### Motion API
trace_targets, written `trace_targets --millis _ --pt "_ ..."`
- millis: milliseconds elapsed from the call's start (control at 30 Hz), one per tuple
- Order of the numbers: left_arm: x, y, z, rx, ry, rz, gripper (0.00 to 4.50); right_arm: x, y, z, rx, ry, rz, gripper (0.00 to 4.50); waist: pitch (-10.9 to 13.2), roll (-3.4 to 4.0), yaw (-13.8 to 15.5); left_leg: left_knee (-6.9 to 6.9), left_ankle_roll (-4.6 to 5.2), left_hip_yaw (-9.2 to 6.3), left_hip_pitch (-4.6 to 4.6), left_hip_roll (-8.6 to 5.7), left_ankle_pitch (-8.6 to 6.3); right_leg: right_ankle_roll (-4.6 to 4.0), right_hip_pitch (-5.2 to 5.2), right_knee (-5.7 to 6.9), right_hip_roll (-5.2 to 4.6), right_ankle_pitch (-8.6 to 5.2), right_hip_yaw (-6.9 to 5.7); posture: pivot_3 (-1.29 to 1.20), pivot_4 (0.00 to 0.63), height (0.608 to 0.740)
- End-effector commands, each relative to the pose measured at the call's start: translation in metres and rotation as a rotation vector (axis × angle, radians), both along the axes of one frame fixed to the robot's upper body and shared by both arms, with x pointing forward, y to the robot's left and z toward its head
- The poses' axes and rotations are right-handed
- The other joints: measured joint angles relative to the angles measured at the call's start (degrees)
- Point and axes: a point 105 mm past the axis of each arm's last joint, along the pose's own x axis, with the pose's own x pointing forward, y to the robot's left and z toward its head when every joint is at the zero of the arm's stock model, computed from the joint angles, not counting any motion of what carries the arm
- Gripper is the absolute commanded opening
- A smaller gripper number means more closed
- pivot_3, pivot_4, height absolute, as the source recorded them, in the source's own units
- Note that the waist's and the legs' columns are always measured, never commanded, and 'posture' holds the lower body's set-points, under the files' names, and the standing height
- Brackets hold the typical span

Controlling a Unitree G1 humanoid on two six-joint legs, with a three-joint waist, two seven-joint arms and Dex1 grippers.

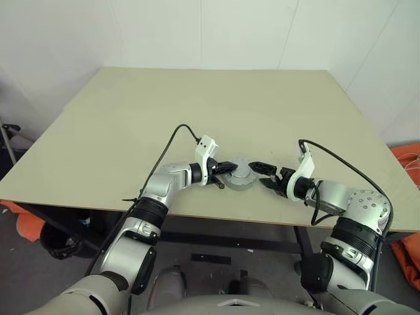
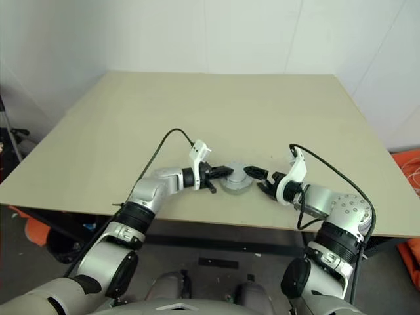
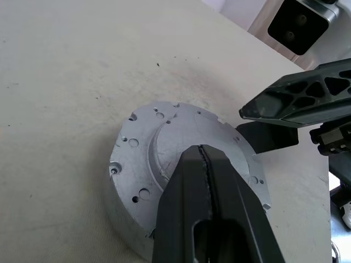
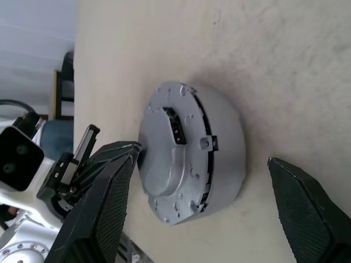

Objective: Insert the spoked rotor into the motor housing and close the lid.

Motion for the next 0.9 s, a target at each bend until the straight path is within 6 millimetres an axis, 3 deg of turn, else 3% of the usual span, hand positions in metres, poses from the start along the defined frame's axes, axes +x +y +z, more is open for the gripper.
trace_targets --millis 33,600,900 --pt "-0.002 0.001 -0.004 0.021 0.009 -0.003 0.0 -0.002 0.011 0.008 0.06 -0.027 0.056 4.47 0.0 0.0 0.0 0.0 0.0 0.0 -0.01 0.0 0.0 0.0 0.0 0.0 0.0 0.0 0.0 0.0 0.0 0.74" --pt "-0.003 0.001 -0.004 0.022 0.011 -0.006 0.0 0.001 0.03 0.011 0.23 -0.013 0.041 4.47 0.0 0.01 -0.27 -0.09 -0.07 0.02 -0.03 0.01 0.04 0.15 -0.09 0.0 0.01 -0.09 0.0 0.0 0.0 0.74" --pt "-0.003 0.001 -0.004 0.022 0.011 -0.007 0.0 0.011 0.04 0.027 0.302 -0.065 -0.009 4.47 0.01 0.02 -0.31 -0.22 -0.23 0.02 -0.07 0.0 0.14 0.22 -0.21 -0.01 0.01 -0.14 0.0 0.0 0.0 0.74"
